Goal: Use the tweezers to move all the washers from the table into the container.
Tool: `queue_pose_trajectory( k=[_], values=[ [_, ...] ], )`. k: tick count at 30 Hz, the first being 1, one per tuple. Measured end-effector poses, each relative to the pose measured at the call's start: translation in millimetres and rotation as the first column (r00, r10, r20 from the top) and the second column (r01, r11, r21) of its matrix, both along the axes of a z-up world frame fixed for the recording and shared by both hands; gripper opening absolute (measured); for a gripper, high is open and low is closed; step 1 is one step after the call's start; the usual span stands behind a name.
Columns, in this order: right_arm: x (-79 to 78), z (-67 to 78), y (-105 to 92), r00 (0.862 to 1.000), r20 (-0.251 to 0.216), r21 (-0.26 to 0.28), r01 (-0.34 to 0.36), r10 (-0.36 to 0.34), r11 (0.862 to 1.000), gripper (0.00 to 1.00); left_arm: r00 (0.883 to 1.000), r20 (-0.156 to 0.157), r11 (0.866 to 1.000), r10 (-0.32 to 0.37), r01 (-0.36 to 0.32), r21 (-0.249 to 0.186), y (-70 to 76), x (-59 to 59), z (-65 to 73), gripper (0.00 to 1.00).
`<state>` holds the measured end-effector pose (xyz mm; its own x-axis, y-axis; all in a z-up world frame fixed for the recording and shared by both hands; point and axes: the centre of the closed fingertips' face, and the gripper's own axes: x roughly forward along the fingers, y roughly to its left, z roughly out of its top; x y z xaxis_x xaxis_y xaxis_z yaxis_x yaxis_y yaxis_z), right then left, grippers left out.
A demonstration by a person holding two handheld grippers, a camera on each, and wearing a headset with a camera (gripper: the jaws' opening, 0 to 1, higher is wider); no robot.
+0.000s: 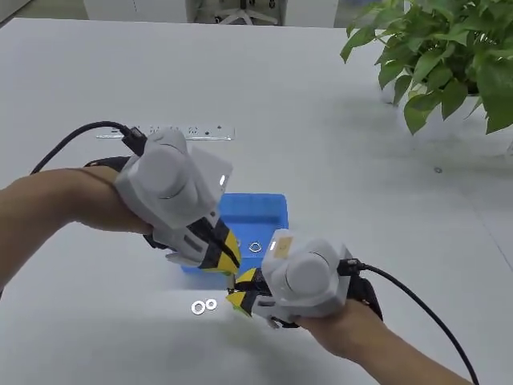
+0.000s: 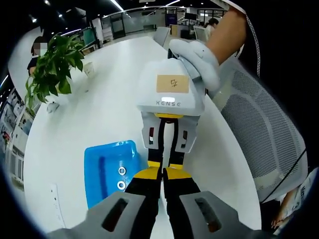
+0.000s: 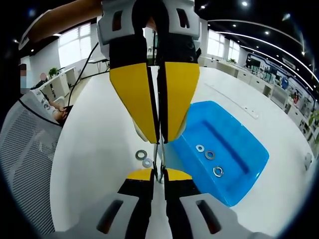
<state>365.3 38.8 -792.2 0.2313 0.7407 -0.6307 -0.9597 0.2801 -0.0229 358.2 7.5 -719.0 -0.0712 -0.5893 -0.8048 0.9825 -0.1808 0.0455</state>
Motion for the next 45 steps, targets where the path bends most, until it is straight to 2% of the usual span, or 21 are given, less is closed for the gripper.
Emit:
queue_pose_trajectory(
  k=[13, 32, 45],
  values=[
    [-3.4, 5.2, 0.5, 1.0, 0.006, -0.003, -0.012, 0.012, 1.0, 0.09, 1.0, 0.004, 1.0, 0.004, -0.004, -0.003, 1.5, -3.1, 6.0, 0.06],
    [-9.4, 31.7, 1.0, 0.999, 0.018, -0.016, -0.032, 0.032, 0.999, 0.09, 1.0, 0.004, 1.0, 0.0, 0.0, -0.027, 5.8, -8.7, 32.1, 0.06],
    [-4.6, 49.7, 0.9, 0.999, 0.028, -0.008, -0.018, 0.018, 1.0, 0.09, 1.0, 0.021, 0.999, -0.004, 0.005, -0.034, 6.4, -4.5, 49.8, 0.06]
  ],
)
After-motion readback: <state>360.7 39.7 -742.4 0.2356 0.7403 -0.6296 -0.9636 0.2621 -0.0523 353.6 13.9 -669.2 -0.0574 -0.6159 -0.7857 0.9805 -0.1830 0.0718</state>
